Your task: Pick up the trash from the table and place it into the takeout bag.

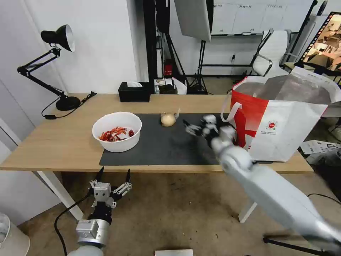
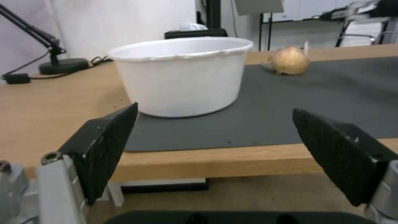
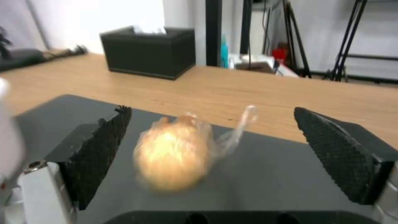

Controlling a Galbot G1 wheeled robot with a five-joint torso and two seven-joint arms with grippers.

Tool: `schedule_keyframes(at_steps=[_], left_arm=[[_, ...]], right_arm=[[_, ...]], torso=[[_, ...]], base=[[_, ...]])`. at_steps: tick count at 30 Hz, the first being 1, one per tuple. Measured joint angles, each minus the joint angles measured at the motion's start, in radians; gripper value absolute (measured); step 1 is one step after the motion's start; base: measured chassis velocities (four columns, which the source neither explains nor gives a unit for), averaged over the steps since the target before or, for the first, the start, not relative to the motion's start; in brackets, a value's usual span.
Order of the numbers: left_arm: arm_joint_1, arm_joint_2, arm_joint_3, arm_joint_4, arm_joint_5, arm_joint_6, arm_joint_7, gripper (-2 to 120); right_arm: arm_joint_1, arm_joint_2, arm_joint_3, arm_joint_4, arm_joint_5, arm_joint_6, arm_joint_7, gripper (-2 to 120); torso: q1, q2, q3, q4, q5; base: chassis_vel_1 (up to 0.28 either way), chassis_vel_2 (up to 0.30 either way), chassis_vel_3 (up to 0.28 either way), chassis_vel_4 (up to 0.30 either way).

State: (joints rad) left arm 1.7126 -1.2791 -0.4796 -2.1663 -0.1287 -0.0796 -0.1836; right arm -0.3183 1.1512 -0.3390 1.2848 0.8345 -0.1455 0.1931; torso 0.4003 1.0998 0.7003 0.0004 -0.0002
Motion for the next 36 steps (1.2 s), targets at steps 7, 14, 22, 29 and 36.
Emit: schedule_keyframes(at_steps=[7,14,22,29,36], left_arm=[[0.015,-0.015,-0.016,0.014,-0.002,-0.002,-0.001,100],[0.022,-0.02,-0.027,0.007,-0.004,-0.004,-0.002,100],[0.034,-0.024,-0.035,0.0,-0.006,-0.015,-0.002,100],[0.043,-0.03,-0.035,-0.01,0.0,-0.019,-0.002,100],[0.052,-0.033,-0.041,-0.016,0.001,-0.02,-0.002,100]], right_arm=[[0.184,0.227,-0.034,-0.36,-0.057,-0.118,-0.056,100],[0.206,0.307,-0.027,-0.458,-0.124,-0.172,-0.071,100],[0.176,0.289,-0.034,-0.401,-0.142,-0.239,-0.035,100],[0.161,0.281,-0.034,-0.374,-0.136,-0.275,-0.024,98],[0.158,0.276,-0.032,-0.368,-0.113,-0.287,-0.017,74]], torso=[[0.0,0.0,0.0,-0.0002,-0.0003],[0.0,0.0,0.0,-0.0003,0.0],[0.0,0.0,0.0,-0.0005,0.0002],[0.0,0.0,0.0,-0.0005,0.0003],[0.0,0.0,0.0,-0.0004,0.0003]], base=[[0.0,0.0,0.0,0.0],[0.0,0.0,0.0,0.0],[0.0,0.0,0.0,0.0],[0.0,0.0,0.0,0.0],[0.0,0.0,0.0,0.0]])
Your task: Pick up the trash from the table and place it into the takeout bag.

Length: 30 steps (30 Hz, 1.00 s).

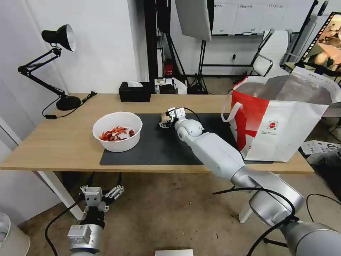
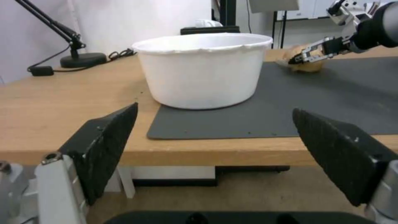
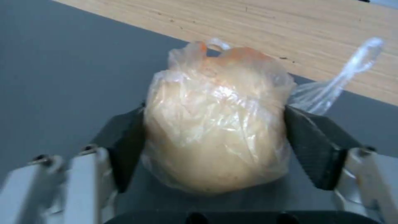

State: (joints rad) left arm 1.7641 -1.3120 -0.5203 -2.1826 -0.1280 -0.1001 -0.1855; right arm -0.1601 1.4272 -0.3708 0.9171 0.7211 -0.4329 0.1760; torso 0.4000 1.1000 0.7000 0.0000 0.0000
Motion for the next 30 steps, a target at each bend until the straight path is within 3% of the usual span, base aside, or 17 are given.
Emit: schedule_keyframes(at_steps=[10,12,16,17,18,20,21,24,25,27,30], left_arm=[[0.002,-0.001,0.004,-0.002,0.001,-0.001,0.0,100],[0.001,-0.001,0.006,-0.002,0.001,-0.001,0.0,100],[0.001,-0.001,0.007,-0.003,0.001,-0.001,0.0,100],[0.001,-0.001,0.008,-0.007,0.002,-0.002,0.0,100],[0.001,-0.001,0.008,-0.007,0.002,-0.002,0.0,100],[0.006,0.004,0.011,-0.031,0.002,-0.002,-0.001,100],[0.006,0.004,0.011,-0.031,0.002,-0.002,-0.001,100],[0.009,0.01,0.02,-0.051,0.002,-0.002,0.0,100],[0.009,0.01,0.02,-0.051,0.002,-0.002,0.0,100],[0.012,0.012,0.028,-0.064,0.003,-0.002,0.0,100],[0.016,0.015,0.033,-0.072,0.007,-0.002,0.001,100]], right_arm=[[0.001,-0.018,0.004,0.003,0.009,-0.003,0.011,39],[-0.01,-0.03,0.013,0.032,0.017,0.003,0.026,28],[-0.03,-0.055,0.026,0.099,0.032,0.013,0.055,19],[-0.056,-0.099,0.037,0.194,0.044,0.025,0.096,13],[-0.056,-0.099,0.037,0.194,0.044,0.025,0.096,13],[-0.14,-0.258,0.085,0.533,0.041,0.038,0.219,5],[-0.14,-0.258,0.085,0.533,0.041,0.038,0.219,5],[-0.178,-0.394,0.141,0.761,0.022,0.017,0.295,5],[-0.178,-0.394,0.141,0.761,0.022,0.017,0.295,5],[-0.196,-0.484,0.194,0.889,0.033,-0.033,0.383,5],[-0.218,-0.548,0.254,0.966,0.05,-0.072,0.47,5]], torso=[[0.0,0.0,0.0,-0.0001,0.0],[0.0,0.0,0.0,0.0001,0.0],[0.0,0.0,0.0,0.0,0.0001],[0.0,0.0,0.0,0.0003,0.0002],[0.0,0.0,0.0,0.0003,0.0002],[0.0,0.0,0.0,0.0,0.0005],[0.0,0.0,0.0,0.0,0.0005],[0.0,0.0,0.0,-0.0003,0.0005],[0.0,0.0,0.0,-0.0003,0.0005],[0.0,0.0,0.0,-0.0003,0.0],[0.0,0.0,0.0,-0.0001,0.0004]], base=[[0.0,0.0,0.0,0.0],[0.0,0.0,0.0,0.0],[0.0,0.0,0.0,0.0],[0.0,0.0,0.0,0.0],[0.0,0.0,0.0,0.0],[0.0,0.0,0.0,0.0],[0.0,0.0,0.0,0.0],[0.0,0.0,0.0,0.0],[0.0,0.0,0.0,0.0],[0.0,0.0,0.0,0.0],[0.0,0.0,0.0,0.0]])
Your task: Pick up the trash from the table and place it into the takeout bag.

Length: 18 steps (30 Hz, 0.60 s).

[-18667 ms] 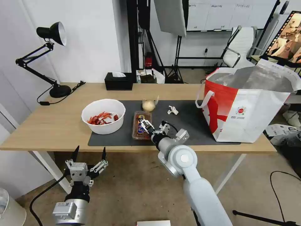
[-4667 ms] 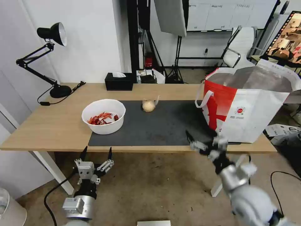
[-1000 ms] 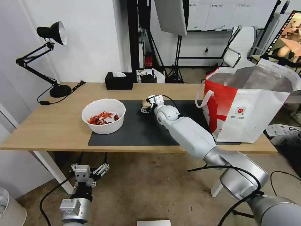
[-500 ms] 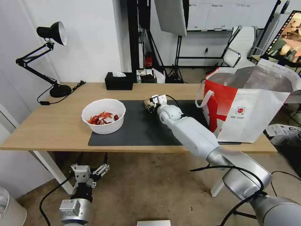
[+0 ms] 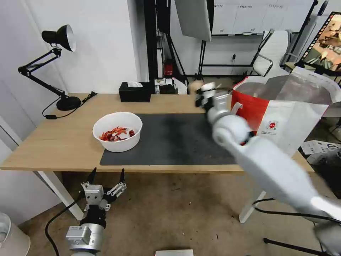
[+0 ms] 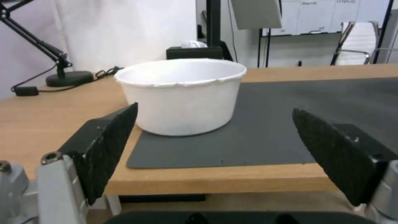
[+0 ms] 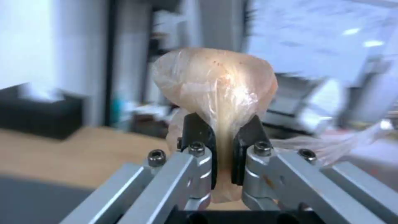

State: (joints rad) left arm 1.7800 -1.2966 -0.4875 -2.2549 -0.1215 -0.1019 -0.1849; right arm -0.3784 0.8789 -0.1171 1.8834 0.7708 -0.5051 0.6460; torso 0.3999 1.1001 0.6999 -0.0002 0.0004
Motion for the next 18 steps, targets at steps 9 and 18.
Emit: schedule_keyframes(at_steps=[9,18], left_arm=[[0.017,-0.01,0.022,-0.004,0.017,-0.022,0.025,100],[0.026,-0.011,0.025,-0.012,0.019,-0.025,0.037,100]], right_arm=[[-0.03,-0.136,0.115,0.047,0.141,-0.04,0.13,5],[-0.051,-0.168,0.13,0.024,0.223,-0.045,0.196,28]], torso=[[0.0,0.0,0.0,-0.0001,-0.0003],[0.0,0.0,0.0,0.0002,-0.0003]], base=[[0.0,0.0,0.0,0.0],[0.0,0.0,0.0,0.0]])
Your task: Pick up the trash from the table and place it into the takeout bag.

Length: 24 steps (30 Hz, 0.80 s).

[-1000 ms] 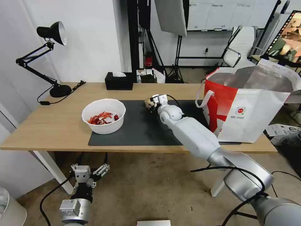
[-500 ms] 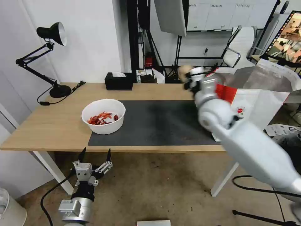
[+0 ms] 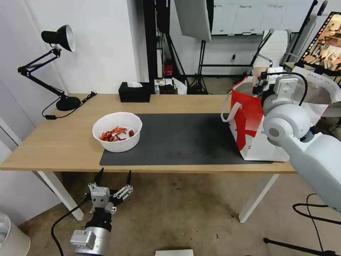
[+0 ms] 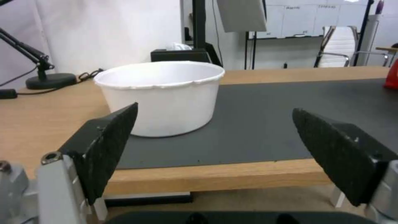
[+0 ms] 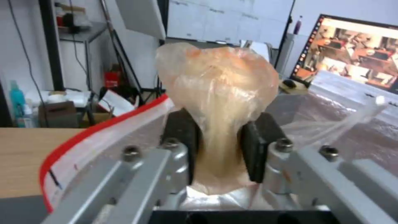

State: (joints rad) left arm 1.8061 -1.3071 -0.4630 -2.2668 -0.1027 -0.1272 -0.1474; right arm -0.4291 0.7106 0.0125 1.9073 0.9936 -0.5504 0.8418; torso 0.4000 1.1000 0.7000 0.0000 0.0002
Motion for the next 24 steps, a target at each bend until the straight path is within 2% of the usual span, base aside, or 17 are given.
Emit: schedule_keyframes(at_steps=[2,4,7,8,9,12,13,16,18,20,24], left_arm=[[0.002,0.0,0.0,-0.002,0.0,0.0,0.002,100],[0.004,-0.001,-0.001,-0.005,0.001,0.0,0.004,100],[0.004,-0.001,-0.001,-0.006,0.002,0.0,0.005,100],[0.005,-0.002,-0.001,-0.009,0.002,0.0,0.005,100],[0.005,-0.002,-0.001,-0.009,0.002,0.0,0.005,100],[0.005,-0.001,-0.004,-0.011,0.002,0.0,0.005,100],[0.005,-0.001,-0.004,-0.011,0.002,0.0,0.005,100],[0.006,0.0,-0.004,-0.012,0.002,0.0,0.005,100],[0.007,0.0,-0.004,-0.013,0.002,0.0,0.005,100],[0.007,0.0,-0.004,-0.012,0.002,0.0,0.005,100],[0.008,0.0,-0.004,-0.014,0.001,-0.001,0.005,100]], right_arm=[[0.0,-0.002,0.0,0.0,0.004,-0.002,0.004,30],[0.008,-0.01,0.0,0.0,0.009,-0.005,0.009,43],[0.011,-0.012,0.0,0.001,0.011,-0.006,0.01,47],[0.014,-0.014,0.0,0.002,0.016,-0.007,0.011,56],[0.014,-0.014,0.0,0.002,0.016,-0.007,0.011,56],[0.016,-0.015,-0.001,0.006,0.018,-0.008,0.015,69],[0.016,-0.015,-0.001,0.006,0.018,-0.008,0.015,69],[0.006,-0.015,0.0,0.017,0.018,-0.008,0.02,86],[0.003,-0.015,0.001,0.019,0.018,-0.008,0.02,89],[-0.003,-0.015,0.003,0.023,0.018,-0.008,0.021,98],[-0.011,-0.018,0.012,0.031,0.022,-0.006,0.018,100]], torso=[[0.0,0.0,0.0,0.0001,0.0],[0.0,0.0,0.0,0.0,-0.0002],[0.0,0.0,0.0,0.0,-0.0002],[0.0,0.0,0.0,0.0,-0.0002],[0.0,0.0,0.0,0.0,-0.0002],[0.0,0.0,0.0,0.0,-0.0002],[0.0,0.0,0.0,0.0,-0.0002],[0.0,0.0,0.0,0.0,-0.0002],[0.0,0.0,0.0,-0.0001,-0.0002],[0.0,0.0,0.0,0.0,-0.0002],[0.0,0.0,0.0,0.0001,-0.0002]], base=[[0.0,0.0,0.0,0.0],[0.0,0.0,0.0,0.0],[0.0,0.0,0.0,0.0],[0.0,0.0,0.0,0.0],[0.0,0.0,0.0,0.0],[0.0,0.0,0.0,0.0],[0.0,0.0,0.0,0.0],[0.0,0.0,0.0,0.0],[0.0,0.0,0.0,0.0],[0.0,0.0,0.0,0.0],[0.0,0.0,0.0,0.0]])
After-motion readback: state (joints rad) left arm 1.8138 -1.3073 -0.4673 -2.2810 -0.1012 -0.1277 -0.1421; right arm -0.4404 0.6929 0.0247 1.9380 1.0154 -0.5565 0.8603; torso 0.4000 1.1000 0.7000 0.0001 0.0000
